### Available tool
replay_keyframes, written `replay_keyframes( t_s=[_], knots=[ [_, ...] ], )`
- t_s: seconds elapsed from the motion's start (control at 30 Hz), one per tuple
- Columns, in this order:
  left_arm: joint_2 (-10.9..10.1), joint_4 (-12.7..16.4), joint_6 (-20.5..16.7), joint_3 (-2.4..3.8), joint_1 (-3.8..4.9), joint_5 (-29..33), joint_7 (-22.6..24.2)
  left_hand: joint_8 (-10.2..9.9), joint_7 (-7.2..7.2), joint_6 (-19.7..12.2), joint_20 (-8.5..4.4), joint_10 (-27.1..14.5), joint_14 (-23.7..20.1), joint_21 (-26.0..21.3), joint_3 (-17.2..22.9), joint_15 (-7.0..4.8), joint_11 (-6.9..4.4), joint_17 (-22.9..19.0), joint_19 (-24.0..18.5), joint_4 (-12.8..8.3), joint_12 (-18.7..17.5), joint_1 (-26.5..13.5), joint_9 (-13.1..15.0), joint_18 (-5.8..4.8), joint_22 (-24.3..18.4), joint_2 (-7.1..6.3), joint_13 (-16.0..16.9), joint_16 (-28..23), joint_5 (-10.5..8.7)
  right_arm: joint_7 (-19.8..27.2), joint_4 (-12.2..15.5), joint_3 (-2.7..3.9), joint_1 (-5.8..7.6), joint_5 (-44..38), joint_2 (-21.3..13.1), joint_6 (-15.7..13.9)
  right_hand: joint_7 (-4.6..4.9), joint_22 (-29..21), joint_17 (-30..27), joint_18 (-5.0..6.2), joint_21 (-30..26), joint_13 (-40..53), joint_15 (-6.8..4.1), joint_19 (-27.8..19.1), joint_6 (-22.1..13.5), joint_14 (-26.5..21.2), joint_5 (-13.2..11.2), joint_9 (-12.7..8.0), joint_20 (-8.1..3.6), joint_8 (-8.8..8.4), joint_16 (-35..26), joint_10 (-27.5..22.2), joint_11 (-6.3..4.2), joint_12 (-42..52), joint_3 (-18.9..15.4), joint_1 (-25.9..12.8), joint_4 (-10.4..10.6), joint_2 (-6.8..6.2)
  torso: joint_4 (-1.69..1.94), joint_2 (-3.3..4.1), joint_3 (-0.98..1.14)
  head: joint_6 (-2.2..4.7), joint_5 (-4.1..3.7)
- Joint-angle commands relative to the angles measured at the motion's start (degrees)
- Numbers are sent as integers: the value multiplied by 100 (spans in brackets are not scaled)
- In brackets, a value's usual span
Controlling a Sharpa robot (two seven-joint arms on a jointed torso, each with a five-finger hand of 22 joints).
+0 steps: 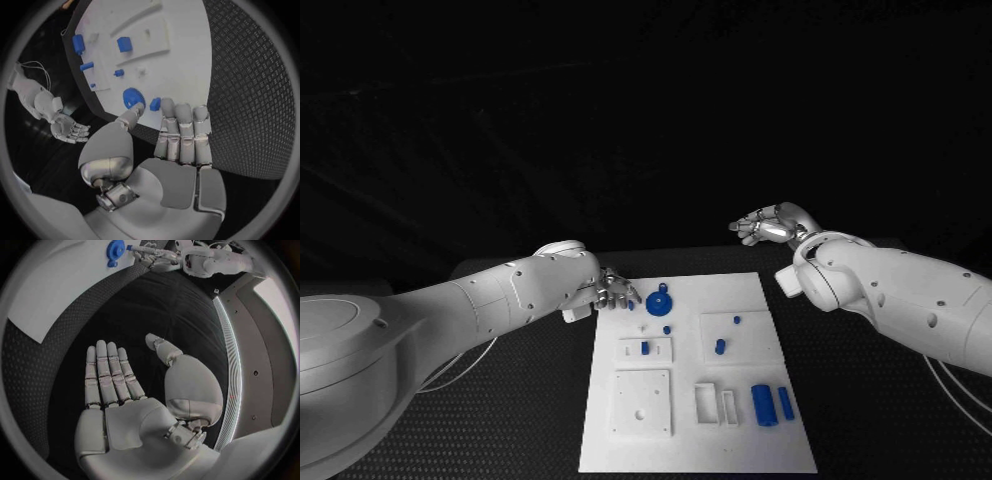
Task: Assemble the parts on the task board
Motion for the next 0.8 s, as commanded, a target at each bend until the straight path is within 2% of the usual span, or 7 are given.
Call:
replay_keyframes(
  t_s=[0.03, 0.13, 0.37, 0.47, 0.57, 0.6, 0.8],
  knots=[
    [31, -11, 111, 2, -10, 37, 104, 14, 32, -66, -615, -34, -32, -21, -9, -5, 25, -8, -43, 34, -21, 2, -1, -103, 10, 67, -6, 6, -19, 43, 8, 4, -1, 0, 9, 66, 25, 7, -5, 37, -27, -9, -4, -41, -19, -41, 21, -8, 10, -23, -25, -5, 20, 19, -34, -32, 10, 2, -3, -4, 3, -2, 3],
    [40, -32, 132, 2, -15, 65, 106, 18, 32, -70, -615, -35, -35, -22, -11, -5, 25, -10, -45, 13, -19, 24, 0, -103, 18, 112, -5, 10, -10, 41, 5, 4, -1, 0, 16, 66, 25, 7, -5, 37, -28, -11, -4, -41, -18, -42, 21, -9, 11, -23, -25, -5, 20, 20, -34, -33, 11, 3, 2, -4, 3, -2, 0],
    [39, -72, 158, 2, -16, 121, 103, 39, 36, -71, -607, -43, -51, -30, -22, 0, 27, -21, -58, -85, -21, 103, 6, -109, 52, 380, -9, 21, 26, 41, -1, 4, -1, 0, 23, 69, 25, 8, -6, 38, -30, -14, -3, -43, -18, -44, 22, -10, 12, -22, -25, -5, 20, 22, -35, -33, 12, 6, 6, -7, 4, -6, -4],
    [37, -70, 173, 2, -16, 169, 110, 71, 28, -41, -604, -37, -53, -31, -5, -1, 22, -27, -61, -215, -16, 211, 18, -113, 77, 612, -9, 34, 64, 41, -15, 4, -1, 0, 34, 72, 25, 9, -6, 38, -30, -16, -3, -44, -18, -45, 23, -10, 13, -22, -25, -5, 20, 22, -36, -33, 12, 7, 5, -6, 3, -7, -5],
    [35, -55, 169, 3, -16, 163, 112, 95, 20, -18, -604, -30, -51, -32, 1, -5, 16, -31, -57, -314, -13, 276, 26, -118, 94, 742, -9, 45, 120, 41, -18, 4, -1, 1, 39, 75, 25, 9, -6, 39, -31, -17, -3, -44, -18, -46, 24, -11, 13, -22, -25, -5, 20, 23, -36, -34, 13, 8, 6, -5, 2, -8, -4],
    [38, -54, 167, 3, -16, 172, 123, 142, 5, 51, -607, -13, -39, -23, 24, -14, -3, -28, -45, -390, 0, 346, 45, -118, 107, 838, -4, 61, 184, 41, -20, 4, -1, 1, 42, 79, 25, 9, -6, 39, -31, -17, -3, -45, -18, -46, 24, -11, 13, -22, -25, -5, 20, 23, -37, -34, 13, 8, 7, -4, 3, -11, -3],
    [90, -54, 66, 5, -17, 405, 300, 223, -38, 154, -625, 42, -1, 3, 67, -48, -37, -26, 5, -661, 32, 529, 73, -121, 152, 1078, 6, 112, 372, 37, -38, 4, -1, 6, 65, 91, 25, 10, -6, 39, -32, -20, -3, -46, -19, -47, 25, -12, 15, -22, -25, -5, 20, 24, -38, -35, 15, 10, 12, -5, 2, -20, 19]
  ],
)
